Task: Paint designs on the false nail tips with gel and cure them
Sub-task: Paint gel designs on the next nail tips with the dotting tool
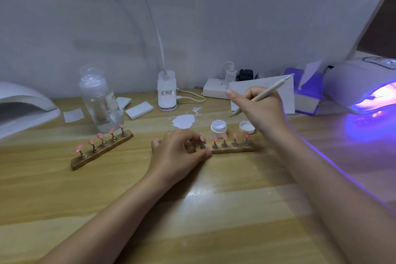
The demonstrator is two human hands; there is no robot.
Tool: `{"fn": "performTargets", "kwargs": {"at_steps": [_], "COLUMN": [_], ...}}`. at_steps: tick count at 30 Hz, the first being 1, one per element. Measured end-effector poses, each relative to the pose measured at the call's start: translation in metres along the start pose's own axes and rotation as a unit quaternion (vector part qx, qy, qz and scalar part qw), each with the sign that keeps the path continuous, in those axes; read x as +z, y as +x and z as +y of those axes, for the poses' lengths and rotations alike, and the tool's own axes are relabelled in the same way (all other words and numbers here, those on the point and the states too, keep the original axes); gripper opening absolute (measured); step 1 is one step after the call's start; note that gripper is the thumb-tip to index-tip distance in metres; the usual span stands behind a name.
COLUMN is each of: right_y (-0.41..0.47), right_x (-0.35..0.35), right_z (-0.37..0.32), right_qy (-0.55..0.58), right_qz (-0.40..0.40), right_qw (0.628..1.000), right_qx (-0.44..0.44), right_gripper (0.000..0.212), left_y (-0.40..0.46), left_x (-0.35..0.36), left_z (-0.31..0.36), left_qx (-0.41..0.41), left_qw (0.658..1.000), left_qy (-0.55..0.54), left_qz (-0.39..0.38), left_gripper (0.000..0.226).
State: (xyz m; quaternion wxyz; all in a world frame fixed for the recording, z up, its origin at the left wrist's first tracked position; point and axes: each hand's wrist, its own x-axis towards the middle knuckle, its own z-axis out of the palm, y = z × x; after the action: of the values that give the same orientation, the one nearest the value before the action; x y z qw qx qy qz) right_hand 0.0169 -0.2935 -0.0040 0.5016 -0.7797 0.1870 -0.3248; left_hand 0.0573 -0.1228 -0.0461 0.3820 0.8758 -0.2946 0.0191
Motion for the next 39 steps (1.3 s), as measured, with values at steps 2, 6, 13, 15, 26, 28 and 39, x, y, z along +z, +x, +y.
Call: {"fn": "performTargets", "kwargs": {"at_steps": [2,6,13,15,26,28,39], "right_y": [0.002,0.003,0.004,0.004,0.006,0.007,0.006], "right_x": [0.01,0.021,0.023,0.022,0.02,0.019,0.021], "right_z": [0.003,0.009,0.011,0.012,0.013,0.013,0.01], "right_qy": [-0.025,-0.096,-0.145,-0.166,-0.222,-0.219,-0.215], "right_qz": [0.008,-0.02,-0.039,-0.03,-0.059,-0.058,-0.085], "right_qw": [1.0,0.995,0.988,0.985,0.972,0.973,0.972], "right_qx": [0.001,-0.011,-0.019,-0.03,-0.041,-0.038,-0.041], "right_gripper": [0.042,0.041,0.041,0.041,0.038,0.039,0.04], "left_y": [-0.001,0.0,0.001,0.001,0.001,0.001,0.0], "left_x": [0.002,0.003,0.004,0.004,0.002,0.001,0.0], "left_z": [-0.001,-0.002,-0.004,-0.004,0.0,0.001,0.003], "left_qx": [0.006,0.01,0.012,0.013,-0.002,-0.004,0.01], "left_qw": [1.0,1.0,1.0,1.0,0.998,0.998,0.996], "left_qy": [0.004,0.005,0.008,0.007,-0.057,-0.065,-0.08], "left_qz": [0.008,0.019,0.013,0.012,0.032,0.028,0.033], "left_gripper": [0.023,0.024,0.024,0.023,0.026,0.025,0.011]}}
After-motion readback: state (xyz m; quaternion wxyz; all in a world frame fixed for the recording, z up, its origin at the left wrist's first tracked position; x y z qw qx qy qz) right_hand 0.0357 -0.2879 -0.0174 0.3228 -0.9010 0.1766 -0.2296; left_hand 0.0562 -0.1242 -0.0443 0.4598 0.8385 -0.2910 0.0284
